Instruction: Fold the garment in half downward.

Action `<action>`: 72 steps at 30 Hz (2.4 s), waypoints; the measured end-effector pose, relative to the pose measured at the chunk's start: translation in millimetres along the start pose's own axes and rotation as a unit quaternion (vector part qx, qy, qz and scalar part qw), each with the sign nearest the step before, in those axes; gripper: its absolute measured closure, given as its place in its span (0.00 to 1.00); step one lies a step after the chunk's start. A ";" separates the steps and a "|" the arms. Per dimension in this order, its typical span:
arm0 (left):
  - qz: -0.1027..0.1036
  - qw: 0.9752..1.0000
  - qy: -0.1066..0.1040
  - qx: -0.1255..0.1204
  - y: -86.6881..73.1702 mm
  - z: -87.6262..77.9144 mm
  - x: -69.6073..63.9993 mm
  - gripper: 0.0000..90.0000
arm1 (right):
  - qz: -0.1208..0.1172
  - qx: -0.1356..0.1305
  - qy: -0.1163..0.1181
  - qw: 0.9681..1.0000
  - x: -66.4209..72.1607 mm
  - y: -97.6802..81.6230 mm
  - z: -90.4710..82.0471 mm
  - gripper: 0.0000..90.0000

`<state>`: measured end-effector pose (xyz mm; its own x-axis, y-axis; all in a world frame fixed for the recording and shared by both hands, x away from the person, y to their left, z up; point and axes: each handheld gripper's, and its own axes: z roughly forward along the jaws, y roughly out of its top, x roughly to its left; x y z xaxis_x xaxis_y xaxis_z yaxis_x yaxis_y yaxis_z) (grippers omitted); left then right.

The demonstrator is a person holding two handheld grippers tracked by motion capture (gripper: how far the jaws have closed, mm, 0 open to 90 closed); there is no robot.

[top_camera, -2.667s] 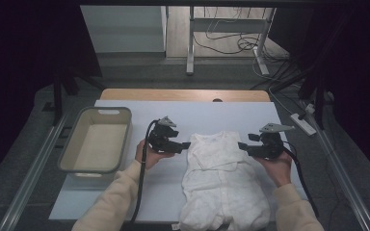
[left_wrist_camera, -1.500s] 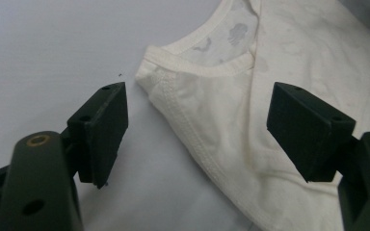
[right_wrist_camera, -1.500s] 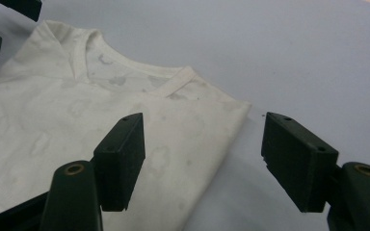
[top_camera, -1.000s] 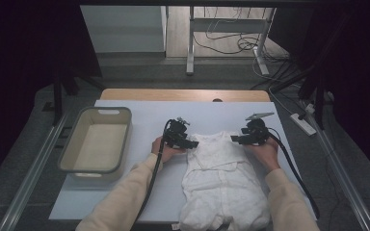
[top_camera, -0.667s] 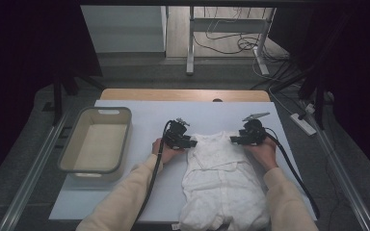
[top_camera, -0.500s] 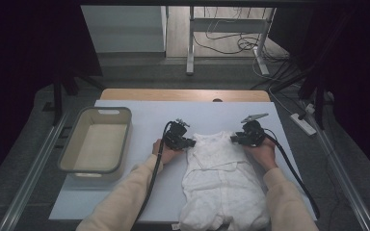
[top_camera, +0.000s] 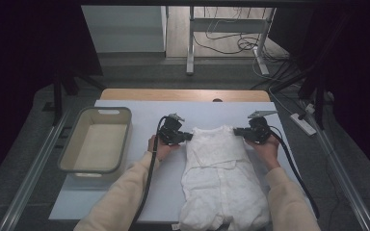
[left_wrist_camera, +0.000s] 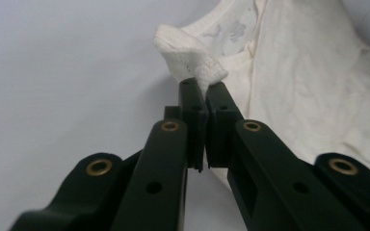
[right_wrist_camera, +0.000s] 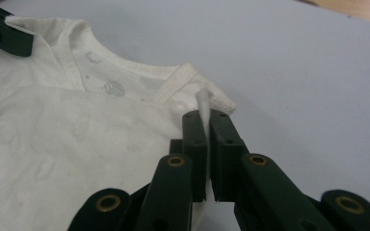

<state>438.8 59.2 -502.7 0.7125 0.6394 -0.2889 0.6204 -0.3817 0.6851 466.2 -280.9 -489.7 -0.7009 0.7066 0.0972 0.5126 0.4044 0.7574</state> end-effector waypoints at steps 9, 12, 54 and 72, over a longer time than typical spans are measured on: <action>0.003 1.000 0.003 -0.015 2.9 -10.8 1.2 0.96 | -0.011 -0.030 -0.003 0.999 6.4 8.8 -10.6 0.96; 0.006 1.000 0.004 -0.022 4.8 -17.0 1.7 0.97 | -0.012 -0.041 -0.001 0.999 8.3 11.8 -14.7 0.96; 0.056 0.992 0.087 -0.069 101.2 -93.1 22.5 0.97 | -0.028 -0.159 -0.022 0.987 8.5 102.9 -40.0 0.97; 0.062 0.995 0.060 -0.056 72.5 -73.5 20.2 0.97 | -0.024 -0.148 -0.005 0.989 3.4 73.6 -28.5 0.96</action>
<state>474.1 93.4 -409.7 0.7325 0.6701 -0.1197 0.4846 -0.3898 0.7831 487.4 -265.3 -415.2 -0.7148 0.6974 0.0514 0.3102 0.2504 0.9171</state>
